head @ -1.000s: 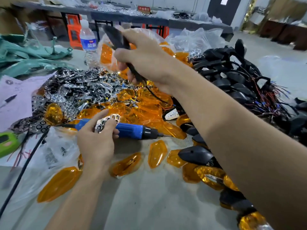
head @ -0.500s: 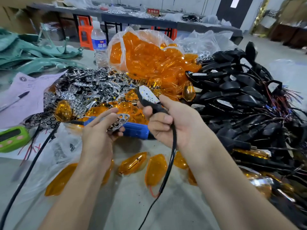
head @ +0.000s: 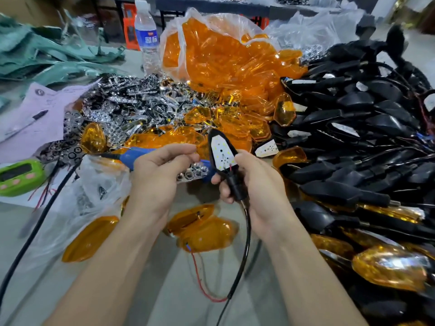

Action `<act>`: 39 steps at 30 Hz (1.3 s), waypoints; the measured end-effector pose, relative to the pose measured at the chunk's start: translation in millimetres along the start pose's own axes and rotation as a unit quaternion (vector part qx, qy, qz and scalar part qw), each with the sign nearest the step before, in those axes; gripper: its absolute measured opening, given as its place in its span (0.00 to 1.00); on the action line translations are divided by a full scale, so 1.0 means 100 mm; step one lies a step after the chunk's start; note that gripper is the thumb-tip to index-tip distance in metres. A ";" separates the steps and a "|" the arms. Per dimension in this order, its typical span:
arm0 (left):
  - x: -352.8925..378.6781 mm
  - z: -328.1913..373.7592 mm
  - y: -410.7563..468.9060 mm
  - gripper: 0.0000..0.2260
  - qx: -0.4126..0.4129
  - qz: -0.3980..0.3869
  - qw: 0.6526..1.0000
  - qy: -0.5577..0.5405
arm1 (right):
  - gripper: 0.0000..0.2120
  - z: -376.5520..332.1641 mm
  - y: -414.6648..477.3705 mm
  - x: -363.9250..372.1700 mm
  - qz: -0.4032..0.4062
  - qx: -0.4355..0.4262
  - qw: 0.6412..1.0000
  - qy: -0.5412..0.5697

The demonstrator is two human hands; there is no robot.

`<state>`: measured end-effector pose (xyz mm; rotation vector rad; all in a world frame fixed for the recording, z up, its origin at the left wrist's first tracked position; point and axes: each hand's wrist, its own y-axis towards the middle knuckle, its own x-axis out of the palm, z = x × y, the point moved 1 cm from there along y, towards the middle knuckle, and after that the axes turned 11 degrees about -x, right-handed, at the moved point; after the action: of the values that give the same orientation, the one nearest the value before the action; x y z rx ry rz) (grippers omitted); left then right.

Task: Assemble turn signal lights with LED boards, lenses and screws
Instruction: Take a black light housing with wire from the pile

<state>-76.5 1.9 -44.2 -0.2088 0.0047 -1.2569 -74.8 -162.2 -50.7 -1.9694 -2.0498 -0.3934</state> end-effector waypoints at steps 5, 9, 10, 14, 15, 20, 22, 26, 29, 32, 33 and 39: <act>0.03 0.02 -0.09 0.10 0.020 -0.087 0.995 0.038 | 0.09 -0.02 -0.09 -0.04 -0.022 -0.034 0.999 -0.035; 0.09 0.04 -0.18 0.12 0.070 -0.155 0.981 0.089 | 0.11 -0.04 -0.13 -0.03 -0.001 -0.059 0.994 -0.090; 0.09 0.03 -0.18 0.14 0.074 -0.158 0.980 0.096 | 0.11 -0.05 -0.14 -0.03 0.005 -0.064 0.993 -0.097; 0.10 0.02 -0.20 0.18 0.089 -0.150 0.980 0.098 | 0.11 -0.09 -0.17 -0.01 -0.003 -0.077 0.991 -0.111; 0.09 0.02 -0.20 0.17 0.090 -0.151 0.980 0.097 | 0.12 -0.10 -0.18 0.00 -0.005 -0.086 0.989 -0.119; 0.10 -0.01 -0.22 0.19 0.103 -0.115 0.978 0.142 | 0.13 -0.11 -0.21 0.00 0.025 -0.153 0.967 -0.201; 0.14 -0.02 -0.24 0.18 0.114 -0.091 0.976 0.162 | 0.13 -0.09 -0.22 0.00 0.037 -0.177 0.952 -0.248; 0.18 -0.03 -0.30 0.15 0.155 -0.046 0.970 0.180 | 0.15 -0.05 -0.22 0.03 0.048 -0.202 0.931 -0.300; 0.20 -0.05 -0.31 0.14 0.149 -0.028 0.973 0.171 | 0.15 -0.04 -0.22 0.04 0.034 -0.192 0.939 -0.285; 0.21 -0.04 -0.31 0.14 0.143 -0.026 0.975 0.166 | 0.22 -0.06 -0.21 0.03 0.038 -0.193 0.941 -0.275; 0.21 -0.05 -0.32 0.14 0.145 -0.029 0.975 0.169 | 0.23 -0.07 -0.21 0.03 0.042 -0.194 0.939 -0.280; 0.22 -0.03 -0.36 0.14 0.163 -0.046 0.970 0.175 | 0.23 -0.07 -0.20 0.02 0.045 -0.203 0.933 -0.294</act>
<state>-103.6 -29.9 -39.5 0.3013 0.0918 -1.3531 -95.2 -164.1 -43.8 -2.6829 -2.3460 -0.2362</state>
